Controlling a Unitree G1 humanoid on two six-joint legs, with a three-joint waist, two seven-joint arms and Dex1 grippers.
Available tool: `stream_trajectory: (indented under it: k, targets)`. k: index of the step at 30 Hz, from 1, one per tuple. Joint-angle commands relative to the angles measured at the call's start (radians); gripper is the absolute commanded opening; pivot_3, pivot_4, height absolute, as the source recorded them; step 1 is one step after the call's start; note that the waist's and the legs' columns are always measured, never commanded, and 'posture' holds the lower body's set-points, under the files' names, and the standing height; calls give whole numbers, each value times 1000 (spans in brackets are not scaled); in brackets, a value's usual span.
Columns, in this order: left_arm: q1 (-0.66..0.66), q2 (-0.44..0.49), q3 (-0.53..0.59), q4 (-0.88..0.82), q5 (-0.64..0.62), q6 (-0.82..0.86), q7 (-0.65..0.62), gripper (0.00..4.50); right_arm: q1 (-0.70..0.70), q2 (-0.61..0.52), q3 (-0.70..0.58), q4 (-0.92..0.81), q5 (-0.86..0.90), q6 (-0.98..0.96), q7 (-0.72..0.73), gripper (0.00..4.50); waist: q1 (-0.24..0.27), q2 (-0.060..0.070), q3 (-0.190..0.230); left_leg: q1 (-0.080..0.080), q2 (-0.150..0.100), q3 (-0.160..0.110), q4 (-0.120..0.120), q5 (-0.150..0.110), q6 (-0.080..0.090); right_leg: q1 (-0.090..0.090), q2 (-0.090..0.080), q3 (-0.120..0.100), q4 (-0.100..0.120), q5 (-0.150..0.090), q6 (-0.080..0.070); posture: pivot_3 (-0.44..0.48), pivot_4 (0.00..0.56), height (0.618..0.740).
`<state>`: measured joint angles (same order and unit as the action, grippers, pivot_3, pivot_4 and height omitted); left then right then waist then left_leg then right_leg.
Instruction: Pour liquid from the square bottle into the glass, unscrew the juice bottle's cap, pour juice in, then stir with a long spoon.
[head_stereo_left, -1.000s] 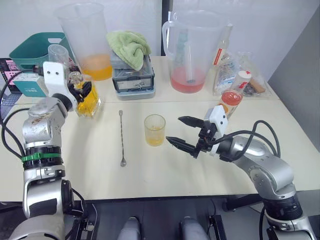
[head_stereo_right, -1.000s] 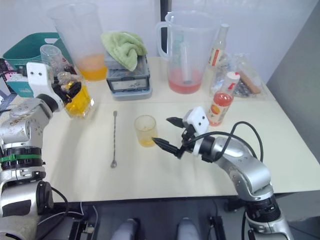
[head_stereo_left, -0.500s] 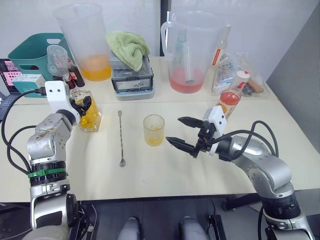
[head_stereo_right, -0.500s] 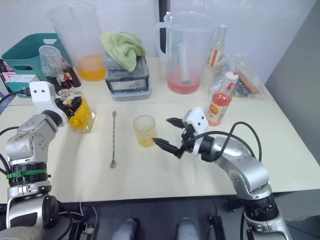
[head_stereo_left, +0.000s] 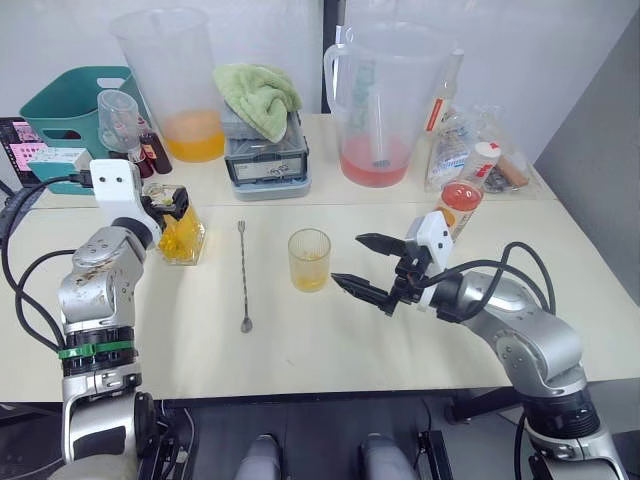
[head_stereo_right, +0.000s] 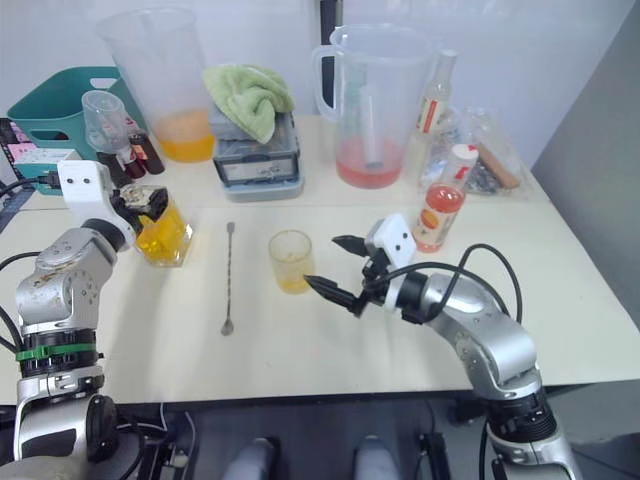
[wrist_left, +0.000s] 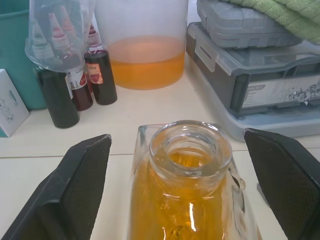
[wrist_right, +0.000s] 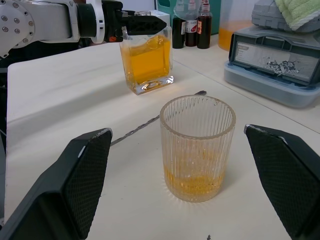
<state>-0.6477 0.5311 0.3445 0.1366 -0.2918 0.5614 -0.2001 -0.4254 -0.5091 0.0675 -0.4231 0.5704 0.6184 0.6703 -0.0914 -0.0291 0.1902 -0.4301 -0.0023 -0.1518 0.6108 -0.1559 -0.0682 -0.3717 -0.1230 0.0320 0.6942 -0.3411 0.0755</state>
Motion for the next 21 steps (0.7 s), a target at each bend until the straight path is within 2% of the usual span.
stream_trajectory:
  k: [1, 6, 12, 13, 16, 18, 21]
  targets:
    - [11, 8, 26, -97, -15, -9, 5, 4471, 2, -1, -24, -42, 9, -10, 1, 4500, 0, 0, 0, 0, 0, 0, 0, 0, 0, 0, 0, 0, 0, 0, 0, 0, 150, 740]
    - [62, 15, 81, -250, -80, 59, 6, 4471, 9, -13, -36, -52, 18, -1, 5, 4500, 1, 0, 0, 0, 0, 0, 0, 0, 0, 0, 0, 0, 0, 0, 0, 0, 150, 740]
    - [173, 59, 176, -429, -197, 183, -37, 4471, 48, -58, -108, -70, 50, 18, 11, 4500, 6, 0, 0, 1, 0, 0, -1, 0, 0, 0, 0, 1, -1, 0, 0, 0, 150, 740]
    - [203, 76, 209, -444, -229, 202, -63, 4471, 62, -74, -138, -67, 54, 18, 11, 4500, 10, 0, 0, 1, 0, 0, 0, 0, 0, 0, 0, 1, -1, 0, 0, 0, 150, 740]
    - [345, 161, 330, -464, -344, 218, -244, 4471, 113, -136, -244, -43, 66, 17, 19, 4500, 15, 0, 0, 1, 0, 2, -1, 0, 1, 0, 0, 2, -2, 0, 0, 0, 150, 740]
    - [405, 183, 419, -446, -430, 217, -326, 4471, 147, -162, -303, -21, 73, 10, 26, 4500, 22, 0, 0, 4, 1, 6, -3, -1, 1, 0, 0, 5, -3, 0, 0, 0, 150, 740]
    - [523, 225, 544, -325, -472, 163, -480, 4471, 221, -189, -403, 65, 51, -44, 57, 4500, 28, 0, 0, 6, 1, 7, -4, -1, 1, 3, 0, 5, -6, 0, -1, 0, 150, 740]
